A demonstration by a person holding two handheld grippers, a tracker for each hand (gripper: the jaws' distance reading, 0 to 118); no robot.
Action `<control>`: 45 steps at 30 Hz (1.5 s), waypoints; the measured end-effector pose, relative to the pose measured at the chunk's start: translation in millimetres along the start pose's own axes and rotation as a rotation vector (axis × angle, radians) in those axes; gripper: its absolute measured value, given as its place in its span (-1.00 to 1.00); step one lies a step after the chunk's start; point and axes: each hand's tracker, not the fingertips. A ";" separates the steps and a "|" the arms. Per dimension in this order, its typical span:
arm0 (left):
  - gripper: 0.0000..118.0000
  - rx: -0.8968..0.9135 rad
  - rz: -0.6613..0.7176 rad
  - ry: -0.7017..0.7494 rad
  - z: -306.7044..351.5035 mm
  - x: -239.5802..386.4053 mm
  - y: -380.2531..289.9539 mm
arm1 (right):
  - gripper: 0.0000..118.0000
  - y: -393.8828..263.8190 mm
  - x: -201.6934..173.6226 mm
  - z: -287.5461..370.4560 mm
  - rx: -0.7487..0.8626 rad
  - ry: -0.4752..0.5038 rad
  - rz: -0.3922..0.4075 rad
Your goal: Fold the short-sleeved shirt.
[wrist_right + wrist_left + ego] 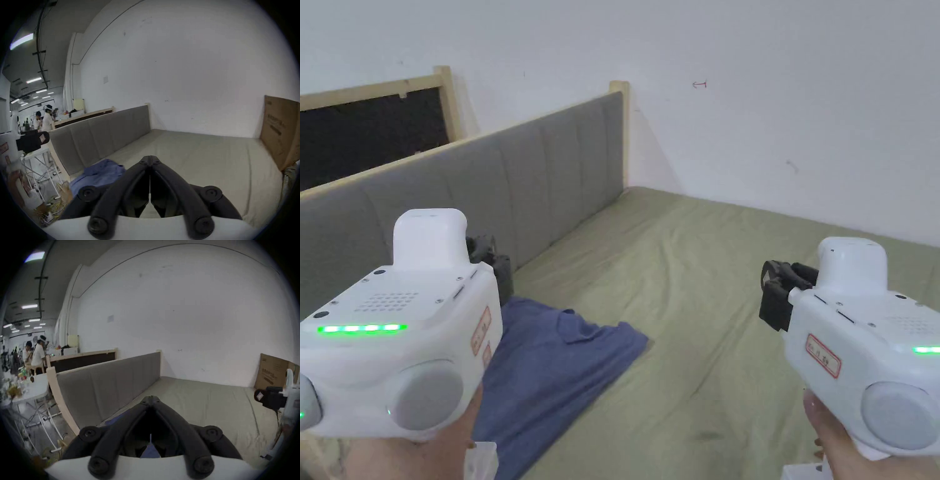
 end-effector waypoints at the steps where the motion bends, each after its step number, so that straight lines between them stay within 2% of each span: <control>1: -1.00 -0.013 0.006 0.002 -2.4 -5.2 -1.5 | -0.98 0.1 -2.1 -5.7 -0.002 0.007 0.001; 2: -1.00 -0.038 0.012 -0.007 -8.2 -10.1 -2.5 | -0.98 0.2 -5.4 -10.5 -0.010 0.015 0.007; 4: -1.00 -0.207 0.018 -0.063 -36.1 -19.3 -5.5 | -0.98 0.0 -9.8 -22.3 -0.077 0.048 0.040; 6: -1.00 -0.553 0.031 -0.159 -87.7 -32.4 -20.2 | -0.98 -2.7 -9.6 -31.1 -0.144 0.080 0.060; 7: -1.00 -0.716 0.080 -0.239 -115.6 -40.8 -36.7 | -0.98 -5.9 -8.8 -34.8 -0.177 0.084 0.070; 9: -1.00 -0.870 0.129 -0.327 -155.5 -47.2 -69.9 | -0.98 -14.7 -4.4 -38.7 -0.225 0.088 0.084; 11: -1.00 -0.970 -0.002 -0.274 -183.2 -42.9 -92.3 | -0.98 -25.0 0.4 -42.7 -0.259 0.054 0.115; 12: -0.93 -1.000 -0.058 -0.273 -193.0 -39.8 -100.9 | -0.98 -29.6 2.1 -43.7 -0.264 0.018 0.139; 13: -0.36 -0.993 -0.070 -0.261 -203.7 -38.8 -108.0 | -0.98 -35.4 4.7 -42.8 -0.270 -0.006 0.153; 14: 0.33 -1.016 -0.061 -0.235 -216.8 -39.9 -115.6 | -0.98 -38.6 9.8 -45.0 -0.281 -0.001 0.146; 15: 0.69 -1.039 -0.044 -0.240 -229.8 -41.8 -126.3 | -0.98 -40.5 15.8 -47.7 -0.298 0.001 0.134; 18: 0.70 -1.097 0.030 -0.218 -257.2 -41.5 -155.6 | -0.98 -45.4 30.1 -52.6 -0.332 -0.016 0.095; 22: 0.70 -1.197 -0.002 -0.200 -281.3 -36.0 -201.1 | -0.98 -47.9 42.1 -58.8 -0.337 -0.047 0.084; 23: 0.76 -1.229 -0.006 -0.199 -287.1 -34.5 -213.9 | -0.98 -49.0 43.8 -63.2 -0.339 -0.053 0.084; 24: 0.92 -1.233 -0.010 -0.197 -286.2 -35.4 -225.5 | -0.98 -50.4 44.4 -68.7 -0.343 -0.059 0.084; 25: 1.00 -1.217 -0.015 -0.208 -286.9 -32.7 -232.8 | -0.98 -52.4 43.2 -74.7 -0.352 -0.069 0.082; 26: 1.00 -1.198 0.012 -0.256 -287.1 -26.6 -238.6 | -0.98 -55.3 42.1 -82.9 -0.370 -0.078 0.075; 27: 1.00 -1.148 0.013 -0.226 -286.5 -16.4 -242.1 | -0.98 -58.3 40.3 -89.8 -0.401 -0.110 0.072; 28: 1.00 -1.151 -0.079 -0.172 -271.0 -21.6 -246.6 | -0.98 -62.0 37.7 -98.0 -0.426 -0.138 0.069; 30: 1.00 -1.117 -0.107 -0.112 -259.3 -16.3 -245.9 | -0.98 -69.3 37.2 -111.6 -0.441 -0.115 0.017; 34: 0.96 -1.126 -0.085 -0.158 -265.7 -17.8 -235.4 | -0.98 -79.9 35.5 -125.4 -0.488 -0.041 -0.063; 35: 0.82 -1.097 -0.088 -0.162 -259.5 -22.0 -228.8 | -0.98 -81.2 34.6 -126.2 -0.492 -0.037 -0.055; 36: 0.52 -1.032 -0.088 -0.158 -254.6 -27.3 -214.3 | -0.98 -82.3 33.4 -126.3 -0.496 -0.031 -0.049; 38: -0.89 -0.929 -0.073 -0.099 -238.3 -41.2 -193.1 | -0.98 -83.3 33.1 -123.8 -0.493 -0.021 -0.037; 39: -0.91 -0.902 -0.088 -0.042 -229.3 -50.2 -183.3 | -0.98 -83.6 34.1 -121.8 -0.491 -0.015 -0.034; 41: -0.92 -0.850 0.054 -0.134 -221.4 -71.0 -162.7 | -0.98 -83.3 36.0 -117.7 -0.492 -0.008 -0.035; 42: -0.92 -0.832 0.062 -0.127 -215.7 -75.5 -152.2 | -0.98 -82.7 37.8 -115.7 -0.495 -0.010 -0.038; 43: -0.92 -0.658 -0.077 -0.053 -211.4 -82.3 -130.7 | -0.98 -81.5 40.4 -112.5 -0.496 -0.015 -0.045; 45: -0.92 -0.566 -0.180 -0.013 -189.5 -77.9 -93.3 | -0.98 -76.5 46.1 -102.8 -0.485 -0.022 -0.080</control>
